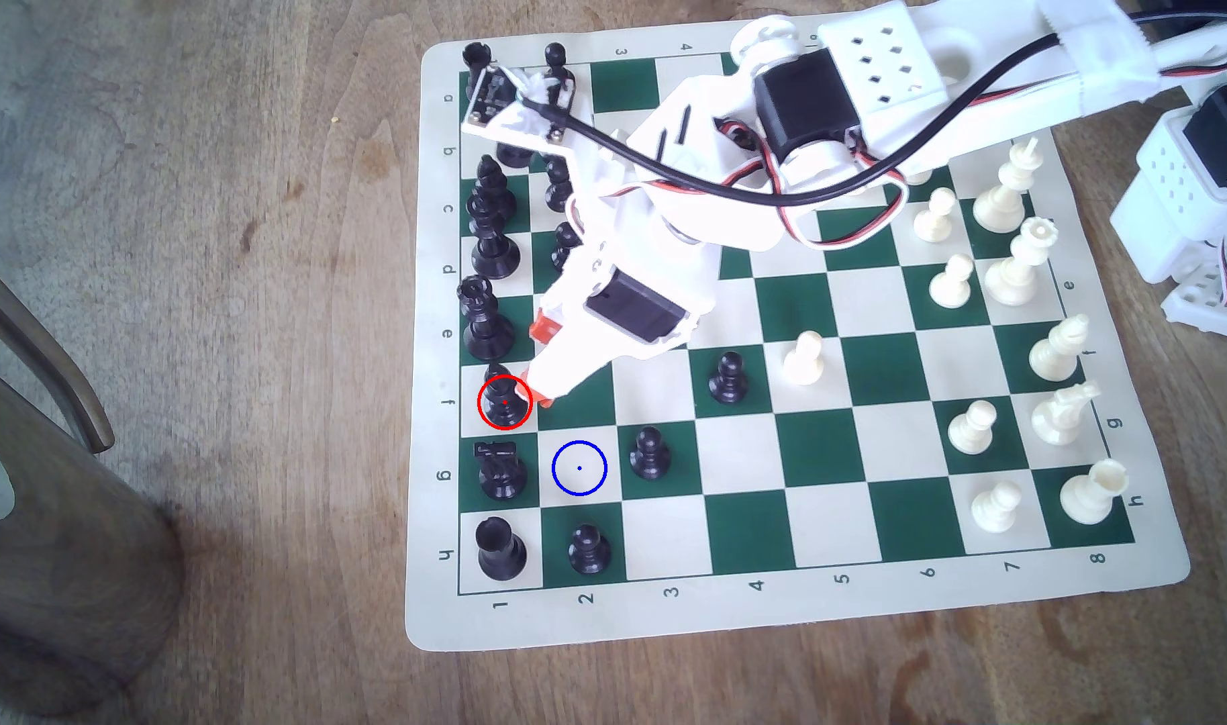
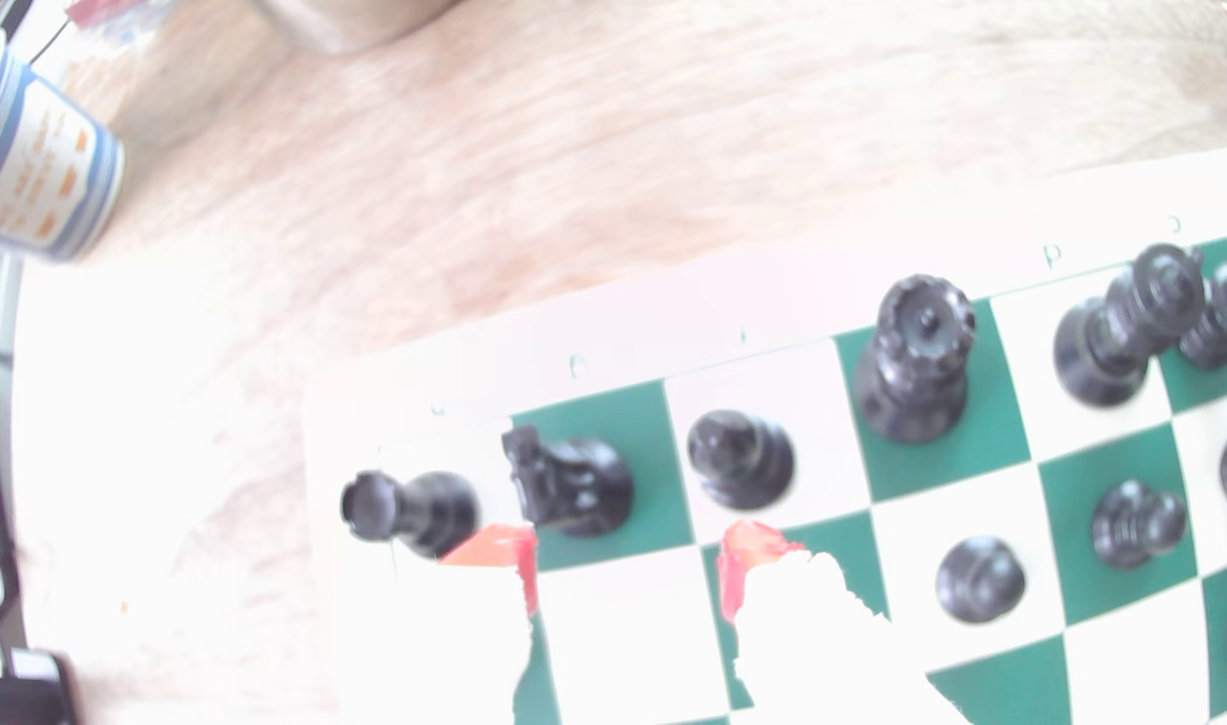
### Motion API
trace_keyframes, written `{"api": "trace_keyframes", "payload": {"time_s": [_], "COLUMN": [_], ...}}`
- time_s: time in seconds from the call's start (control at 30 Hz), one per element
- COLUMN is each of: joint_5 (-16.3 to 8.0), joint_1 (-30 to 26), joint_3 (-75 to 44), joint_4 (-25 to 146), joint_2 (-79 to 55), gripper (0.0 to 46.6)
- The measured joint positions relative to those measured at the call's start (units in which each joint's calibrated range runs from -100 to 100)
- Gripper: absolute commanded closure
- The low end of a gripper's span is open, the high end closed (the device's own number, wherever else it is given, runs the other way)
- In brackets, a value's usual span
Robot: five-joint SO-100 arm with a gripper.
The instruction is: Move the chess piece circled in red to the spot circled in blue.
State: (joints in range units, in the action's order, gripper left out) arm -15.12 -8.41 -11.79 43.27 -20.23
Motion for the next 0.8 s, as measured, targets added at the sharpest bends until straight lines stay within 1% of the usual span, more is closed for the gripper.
{"api": "trace_keyframes", "payload": {"time_s": [0.13, 0.4, 0.6, 0.8], "joint_5": [0.0, 0.0, 0.0, 0.0], "joint_1": [0.3, 0.7, 1.0, 1.8], "joint_3": [-3.3, -3.4, -6.0, -6.0], "joint_4": [-0.2, -3.3, -5.1, -7.1], "joint_2": [-3.9, -7.9, -11.1, -12.0], "gripper": [32.8, 32.7, 32.8, 34.2]}}
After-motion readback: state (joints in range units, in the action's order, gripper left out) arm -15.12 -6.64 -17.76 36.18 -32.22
